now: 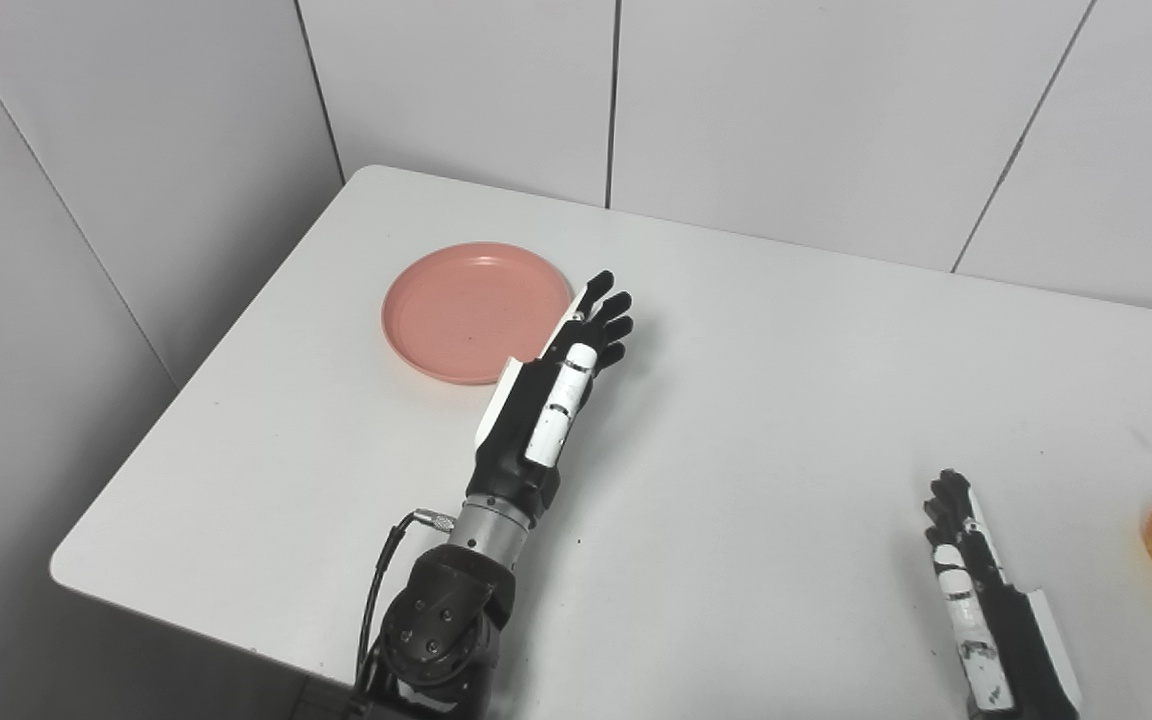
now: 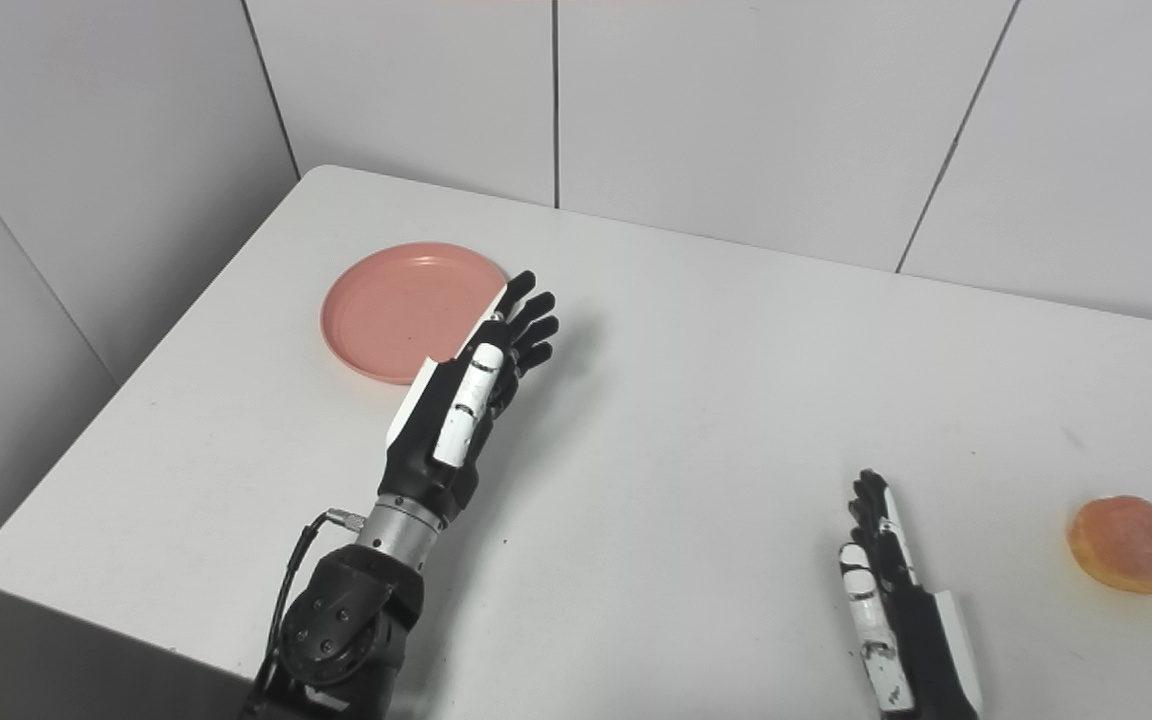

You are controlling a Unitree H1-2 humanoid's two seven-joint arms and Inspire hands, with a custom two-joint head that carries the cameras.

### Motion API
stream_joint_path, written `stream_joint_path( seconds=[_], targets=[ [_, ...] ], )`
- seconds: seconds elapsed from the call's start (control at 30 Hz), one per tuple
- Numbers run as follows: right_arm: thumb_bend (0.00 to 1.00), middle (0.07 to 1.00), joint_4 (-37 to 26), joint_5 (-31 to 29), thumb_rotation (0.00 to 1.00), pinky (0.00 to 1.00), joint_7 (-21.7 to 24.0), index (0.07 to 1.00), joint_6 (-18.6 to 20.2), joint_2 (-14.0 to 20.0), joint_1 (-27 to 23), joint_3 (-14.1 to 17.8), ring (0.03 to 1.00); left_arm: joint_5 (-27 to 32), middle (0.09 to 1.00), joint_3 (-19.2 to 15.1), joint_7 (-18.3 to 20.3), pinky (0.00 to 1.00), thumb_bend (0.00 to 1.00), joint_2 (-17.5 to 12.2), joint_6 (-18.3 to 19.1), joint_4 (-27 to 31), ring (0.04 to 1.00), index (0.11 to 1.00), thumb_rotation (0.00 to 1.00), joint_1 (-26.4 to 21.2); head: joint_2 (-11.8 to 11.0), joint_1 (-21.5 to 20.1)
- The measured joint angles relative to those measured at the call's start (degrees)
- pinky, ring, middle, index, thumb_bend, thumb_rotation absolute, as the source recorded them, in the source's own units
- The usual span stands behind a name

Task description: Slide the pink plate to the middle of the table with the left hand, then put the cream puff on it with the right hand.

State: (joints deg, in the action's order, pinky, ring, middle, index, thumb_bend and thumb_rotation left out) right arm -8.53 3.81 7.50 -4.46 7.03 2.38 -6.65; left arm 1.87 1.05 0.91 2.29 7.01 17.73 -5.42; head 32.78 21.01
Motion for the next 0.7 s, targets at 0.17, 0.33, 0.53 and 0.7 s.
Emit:
stream_joint_path(
  seconds=[0.17,0.33,0.53,0.7],
  targets=[
    [0.00,1.000,0.0,0.0,1.00,1.00,0.2,1.000,0.0,0.0,0.0,0.1,1.000,1.1,0.902,-2.5,-0.1,0.88,0.47,-1.1,1.1,1.1,0.882,0.890,1.00,-3.1,0.1,0.1],
    [0.00,1.000,0.0,0.0,1.00,1.00,0.3,1.000,0.0,0.0,0.0,0.1,1.000,2.7,0.896,-5.3,-1.0,0.88,0.47,-1.7,2.7,1.6,0.883,0.884,1.00,-6.1,0.2,0.2],
    [0.00,1.000,0.0,0.0,1.00,1.00,0.4,1.000,0.0,0.1,-0.1,0.2,1.000,5.4,0.879,-8.9,-2.3,0.87,0.46,-2.1,4.2,1.3,0.869,0.870,1.00,-8.3,0.5,0.6],
    [0.01,1.000,-0.2,0.0,1.00,1.00,0.6,1.000,0.0,0.3,0.0,0.2,1.000,8.1,0.874,-13.1,-3.8,0.86,0.45,-3.2,5.2,-1.2,0.864,0.857,1.00,-11.7,0.6,0.7]
  ],
)
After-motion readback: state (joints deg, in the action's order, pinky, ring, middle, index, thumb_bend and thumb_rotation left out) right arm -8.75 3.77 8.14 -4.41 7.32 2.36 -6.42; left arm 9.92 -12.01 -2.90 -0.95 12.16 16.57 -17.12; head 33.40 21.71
